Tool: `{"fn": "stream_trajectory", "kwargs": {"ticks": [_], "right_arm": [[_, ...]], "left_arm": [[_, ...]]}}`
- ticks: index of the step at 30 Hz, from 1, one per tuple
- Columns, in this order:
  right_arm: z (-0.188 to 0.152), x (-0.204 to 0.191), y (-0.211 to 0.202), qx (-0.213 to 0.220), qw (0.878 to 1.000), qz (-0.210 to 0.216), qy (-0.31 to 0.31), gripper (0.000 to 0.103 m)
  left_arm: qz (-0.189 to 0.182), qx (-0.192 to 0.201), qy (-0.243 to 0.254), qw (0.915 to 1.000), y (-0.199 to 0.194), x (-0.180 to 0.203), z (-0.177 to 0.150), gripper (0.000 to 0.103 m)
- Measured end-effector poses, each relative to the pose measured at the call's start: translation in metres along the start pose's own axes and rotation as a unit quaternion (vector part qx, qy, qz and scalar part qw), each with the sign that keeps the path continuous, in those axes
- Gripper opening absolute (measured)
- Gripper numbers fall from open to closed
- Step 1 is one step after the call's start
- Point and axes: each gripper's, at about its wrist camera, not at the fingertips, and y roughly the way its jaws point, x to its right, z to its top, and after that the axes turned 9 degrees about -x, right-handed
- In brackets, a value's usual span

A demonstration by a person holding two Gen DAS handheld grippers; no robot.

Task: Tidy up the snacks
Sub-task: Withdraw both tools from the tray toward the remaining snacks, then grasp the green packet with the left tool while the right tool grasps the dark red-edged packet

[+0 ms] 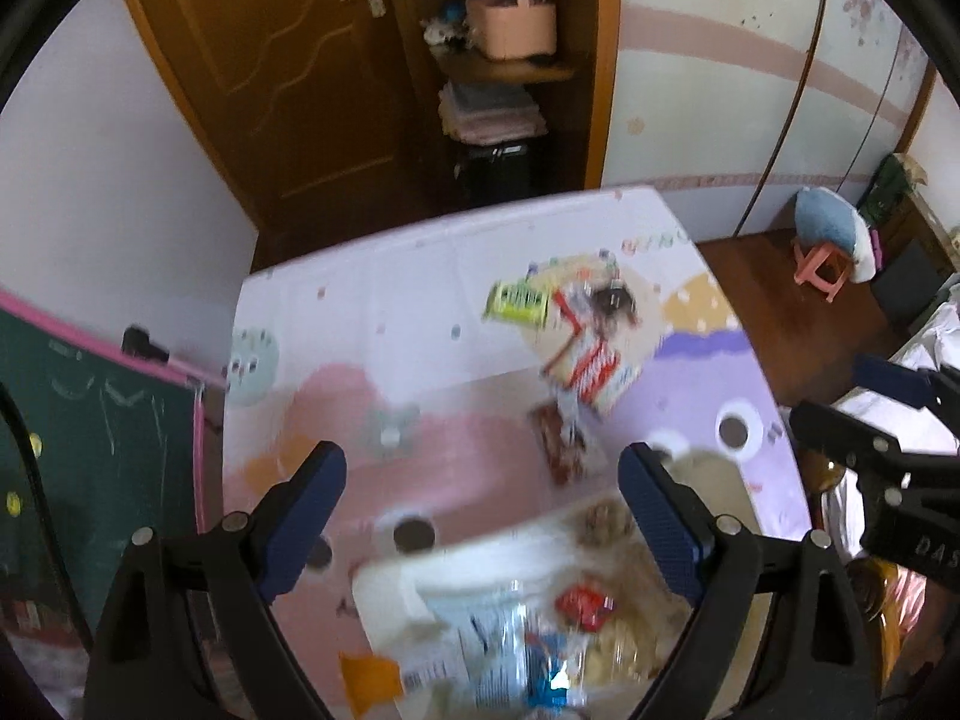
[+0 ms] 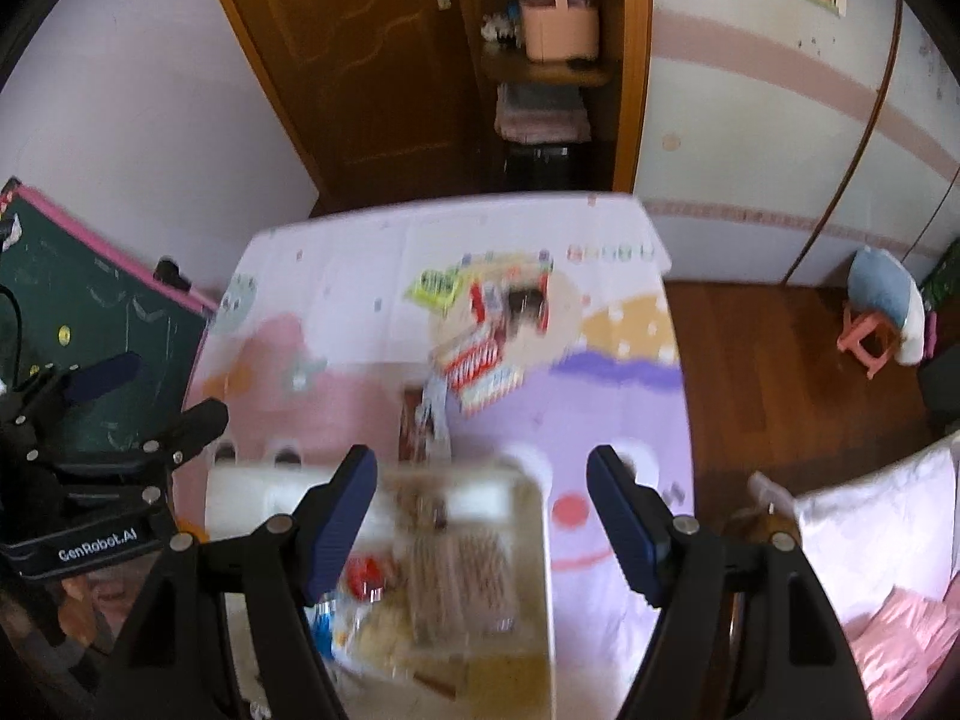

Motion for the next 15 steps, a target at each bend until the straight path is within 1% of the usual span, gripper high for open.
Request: {"fn": "stream_trajectory", "kwargs": {"ticks": [4,6,8,9,10,12,15], "right_arm": [[0.040,0.009,0.001,0.025,1.000,-0.017,0.005,0.073],[0.057,0.015,0.009,0.026,0.999,-0.021,0.013,0.073],[0.080,0.025,0.028,0.022,0.999,-0.010,0.029,0.073],[0.087,0.031,0.038,0.015,0.999,-0.006,0.039,0.073],[0.094,0.035,0.048,0.009,0.999,-0.001,0.047,0.073],[0.109,0.044,0.075,-0.008,0.998,0.014,0.063,0.073],[0.124,0.051,0.113,-0.031,0.997,0.019,0.071,0.073]], "left_arm": [[-0.012,0.019,0.017,0.9996,0.007,-0.001,0.039,0.100],[-0.024,0.020,0.025,0.9992,0.018,0.000,0.056,0.100],[-0.033,0.010,0.033,0.9989,0.036,0.002,0.072,0.100],[-0.045,0.005,0.039,0.9982,0.050,0.003,0.083,0.100],[-0.048,-0.001,0.043,0.9979,0.063,0.003,0.089,0.100],[-0.049,-0.016,0.047,0.9976,0.090,0.004,0.100,0.100],[-0.056,-0.045,0.047,0.9963,0.141,0.005,0.114,0.100]]}}
